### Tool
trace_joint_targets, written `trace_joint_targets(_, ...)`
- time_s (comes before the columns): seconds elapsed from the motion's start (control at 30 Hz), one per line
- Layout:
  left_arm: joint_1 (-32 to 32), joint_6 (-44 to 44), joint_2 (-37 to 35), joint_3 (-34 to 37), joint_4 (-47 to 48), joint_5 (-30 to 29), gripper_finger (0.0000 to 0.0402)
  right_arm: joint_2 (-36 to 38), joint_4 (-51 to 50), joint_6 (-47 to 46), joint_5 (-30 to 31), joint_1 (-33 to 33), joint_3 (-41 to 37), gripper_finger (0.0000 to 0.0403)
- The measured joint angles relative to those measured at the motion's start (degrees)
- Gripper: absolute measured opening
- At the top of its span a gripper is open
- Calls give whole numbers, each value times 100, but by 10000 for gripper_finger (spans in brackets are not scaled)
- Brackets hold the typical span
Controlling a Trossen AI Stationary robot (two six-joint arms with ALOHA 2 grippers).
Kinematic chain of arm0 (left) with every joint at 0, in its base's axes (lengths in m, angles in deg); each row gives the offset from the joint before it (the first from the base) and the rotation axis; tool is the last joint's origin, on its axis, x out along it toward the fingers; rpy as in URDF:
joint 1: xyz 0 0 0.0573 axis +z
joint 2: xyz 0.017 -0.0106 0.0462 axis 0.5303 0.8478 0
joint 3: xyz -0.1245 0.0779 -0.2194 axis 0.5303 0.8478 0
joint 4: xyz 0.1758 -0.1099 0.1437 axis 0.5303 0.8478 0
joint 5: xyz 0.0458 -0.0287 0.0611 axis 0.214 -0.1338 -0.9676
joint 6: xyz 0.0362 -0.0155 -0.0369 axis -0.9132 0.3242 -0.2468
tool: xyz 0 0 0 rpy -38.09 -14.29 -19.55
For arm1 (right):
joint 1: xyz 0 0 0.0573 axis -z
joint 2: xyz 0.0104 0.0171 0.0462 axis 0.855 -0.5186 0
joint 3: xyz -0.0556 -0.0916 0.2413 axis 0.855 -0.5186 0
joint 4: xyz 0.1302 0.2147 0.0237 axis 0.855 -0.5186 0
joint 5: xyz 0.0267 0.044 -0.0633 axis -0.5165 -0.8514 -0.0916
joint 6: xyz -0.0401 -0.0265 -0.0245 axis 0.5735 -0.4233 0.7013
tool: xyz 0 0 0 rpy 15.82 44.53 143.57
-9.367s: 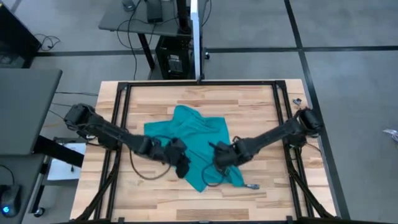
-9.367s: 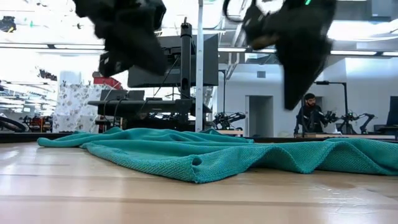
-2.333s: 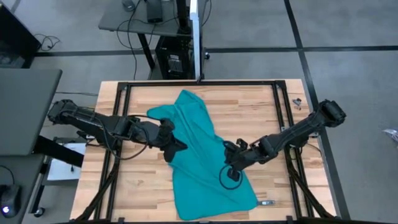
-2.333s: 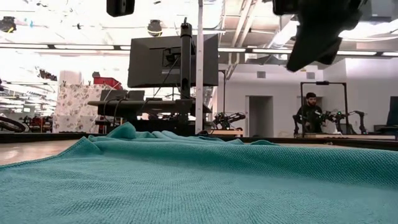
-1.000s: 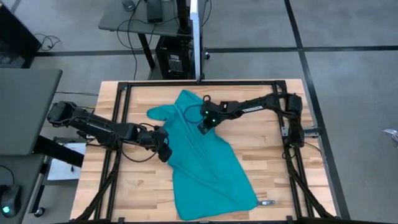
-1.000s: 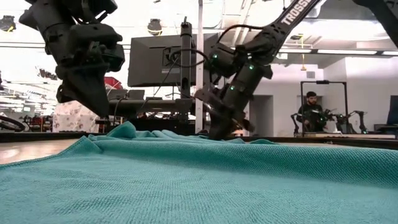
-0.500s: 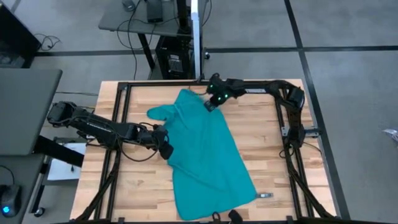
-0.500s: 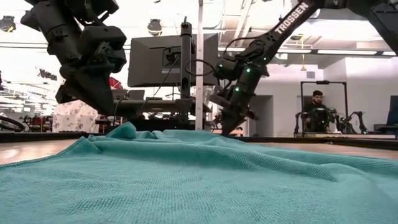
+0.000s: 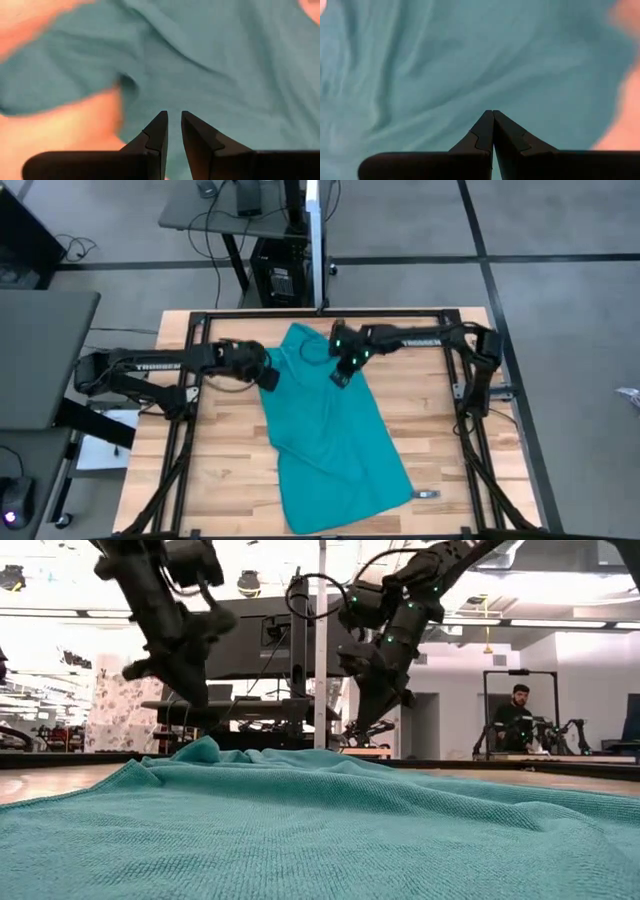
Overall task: Roll towel
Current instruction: Fold the blue towel
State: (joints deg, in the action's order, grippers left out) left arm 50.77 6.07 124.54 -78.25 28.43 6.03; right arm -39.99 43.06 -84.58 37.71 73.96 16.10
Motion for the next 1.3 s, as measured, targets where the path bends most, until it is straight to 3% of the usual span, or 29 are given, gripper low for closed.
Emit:
trace_joint_targets(0.3,1193,-1386,589,83,-5,356,39,-15,748,-1152,1,-972,-884,0)
trace_joint_targets(0.4,1306,-1737,996,86,-38,445,39,-15,822,-1455,50,-1199,-1081,0)
trace_joint_targets(0.57,1421,-1989,1582,85,-458,32,39,-7,935,-1965,308,-1478,-1283,0)
trace_joint_targets(0.83,1838,-2834,2274,23,-116,40,39,20,909,-2447,497,-1791,-1451,0)
trace_joint_targets(1.3,3092,-3658,1954,68,636,-373,39,45,69,-3236,539,-2493,-1562,0)
